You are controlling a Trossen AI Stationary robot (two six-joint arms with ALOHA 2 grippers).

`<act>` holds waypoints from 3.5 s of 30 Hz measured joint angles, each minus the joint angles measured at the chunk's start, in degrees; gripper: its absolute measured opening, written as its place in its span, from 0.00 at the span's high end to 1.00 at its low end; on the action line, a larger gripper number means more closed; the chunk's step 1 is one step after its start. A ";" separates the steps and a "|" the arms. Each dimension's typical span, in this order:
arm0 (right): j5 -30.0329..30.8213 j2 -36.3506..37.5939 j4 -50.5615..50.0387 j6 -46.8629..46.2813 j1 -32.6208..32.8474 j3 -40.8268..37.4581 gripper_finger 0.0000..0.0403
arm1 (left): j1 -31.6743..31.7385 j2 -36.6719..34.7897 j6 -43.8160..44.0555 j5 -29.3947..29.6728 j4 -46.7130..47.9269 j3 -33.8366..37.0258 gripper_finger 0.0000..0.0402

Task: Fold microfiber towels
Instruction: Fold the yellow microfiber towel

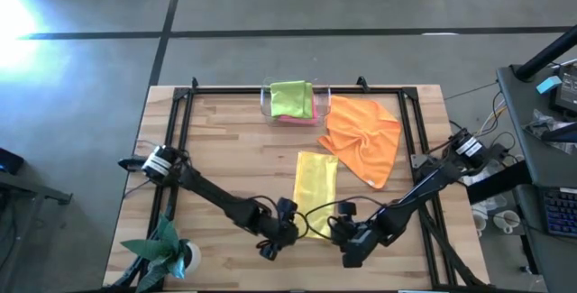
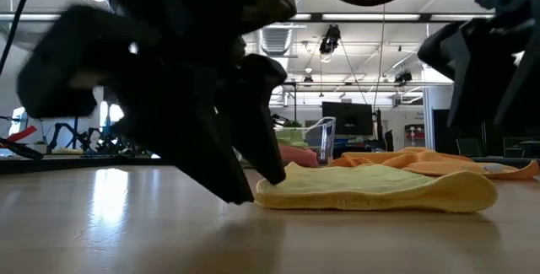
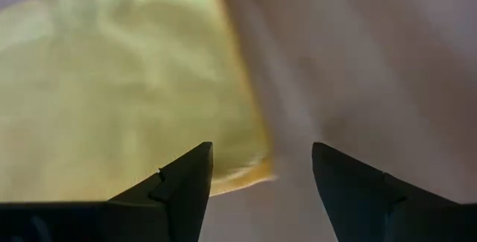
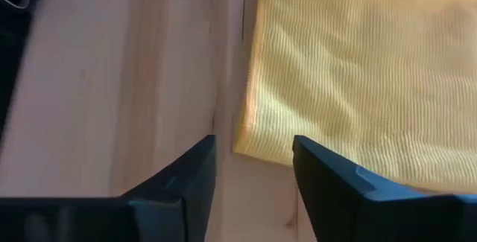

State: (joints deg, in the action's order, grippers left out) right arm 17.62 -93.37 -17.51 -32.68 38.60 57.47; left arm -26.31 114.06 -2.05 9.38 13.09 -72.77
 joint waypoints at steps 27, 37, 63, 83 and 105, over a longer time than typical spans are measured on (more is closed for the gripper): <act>-1.02 -9.55 6.31 4.68 -2.07 0.55 0.52 | 0.49 2.25 0.38 3.89 -0.71 0.96 0.67; -1.52 -10.10 5.85 6.17 -3.40 0.57 0.65 | 1.04 2.36 6.16 4.55 -0.69 0.63 0.97; -3.01 -6.31 -5.73 -5.84 -0.85 11.35 0.97 | 0.81 -5.87 16.64 -9.67 4.02 -0.70 1.00; 9.97 -6.07 -31.64 -19.70 -10.56 17.35 0.97 | 8.98 -11.77 21.25 4.22 10.33 1.61 1.00; 7.66 -6.08 -31.14 -14.74 -20.80 14.12 0.97 | 16.88 -10.24 20.73 5.79 10.58 1.90 0.99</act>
State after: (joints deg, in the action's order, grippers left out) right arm 25.28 -99.45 -48.65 -47.41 17.80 71.59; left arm -9.44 103.83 18.68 15.18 23.68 -70.87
